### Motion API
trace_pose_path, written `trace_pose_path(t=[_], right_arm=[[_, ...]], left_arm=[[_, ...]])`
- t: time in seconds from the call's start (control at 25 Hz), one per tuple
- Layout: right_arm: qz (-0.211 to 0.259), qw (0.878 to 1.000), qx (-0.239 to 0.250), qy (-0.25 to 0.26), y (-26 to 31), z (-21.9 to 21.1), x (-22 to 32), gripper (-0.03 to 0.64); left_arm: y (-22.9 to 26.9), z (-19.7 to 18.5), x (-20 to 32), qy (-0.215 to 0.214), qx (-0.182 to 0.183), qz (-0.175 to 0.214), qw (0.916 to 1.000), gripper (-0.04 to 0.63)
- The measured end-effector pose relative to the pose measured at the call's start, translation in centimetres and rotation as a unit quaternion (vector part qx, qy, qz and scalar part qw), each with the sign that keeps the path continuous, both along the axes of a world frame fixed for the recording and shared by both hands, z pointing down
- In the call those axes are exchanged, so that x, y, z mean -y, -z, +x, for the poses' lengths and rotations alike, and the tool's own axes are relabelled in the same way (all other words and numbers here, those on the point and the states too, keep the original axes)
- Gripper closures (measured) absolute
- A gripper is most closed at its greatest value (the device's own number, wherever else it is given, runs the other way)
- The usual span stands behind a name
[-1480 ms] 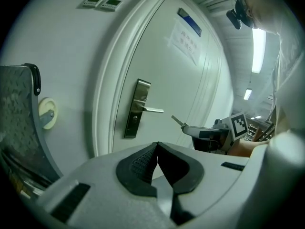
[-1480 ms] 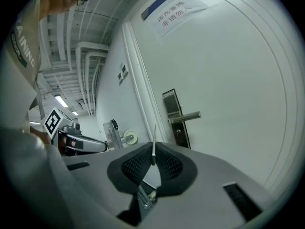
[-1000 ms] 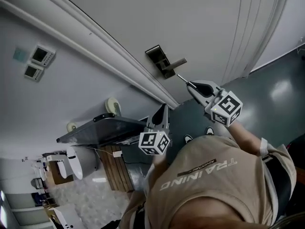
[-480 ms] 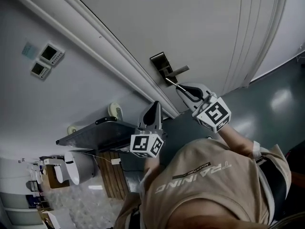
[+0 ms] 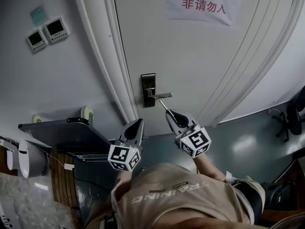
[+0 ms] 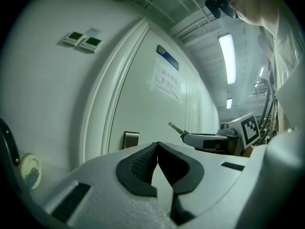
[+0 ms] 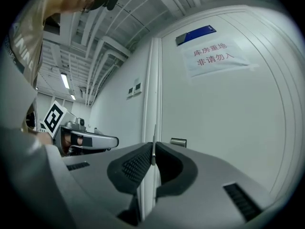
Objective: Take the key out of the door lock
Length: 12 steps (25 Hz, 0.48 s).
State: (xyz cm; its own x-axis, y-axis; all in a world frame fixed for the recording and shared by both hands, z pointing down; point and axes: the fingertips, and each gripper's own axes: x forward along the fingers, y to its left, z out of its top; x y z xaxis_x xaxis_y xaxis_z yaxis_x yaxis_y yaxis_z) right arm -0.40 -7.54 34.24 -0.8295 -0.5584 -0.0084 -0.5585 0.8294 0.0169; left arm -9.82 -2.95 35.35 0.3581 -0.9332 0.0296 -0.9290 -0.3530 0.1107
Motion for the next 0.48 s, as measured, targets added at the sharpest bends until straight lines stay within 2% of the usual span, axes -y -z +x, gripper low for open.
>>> trace_pose_path(t=[0.24,0.48], right_arm=[[-0.010,1.000,-0.013,-0.011,-0.9,-0.5,0.1,0.598],[-0.023,0.999,-0.033,-0.016,-2.4,-0.5,0.1,0.598]], left_arm=[[-0.8,-1.4,0.2,0.008,0.000,-0.004,1.0000,0.589],[-1.8,-0.7,0.8,-0.004,0.011,-0.006,0.9999,0.589]])
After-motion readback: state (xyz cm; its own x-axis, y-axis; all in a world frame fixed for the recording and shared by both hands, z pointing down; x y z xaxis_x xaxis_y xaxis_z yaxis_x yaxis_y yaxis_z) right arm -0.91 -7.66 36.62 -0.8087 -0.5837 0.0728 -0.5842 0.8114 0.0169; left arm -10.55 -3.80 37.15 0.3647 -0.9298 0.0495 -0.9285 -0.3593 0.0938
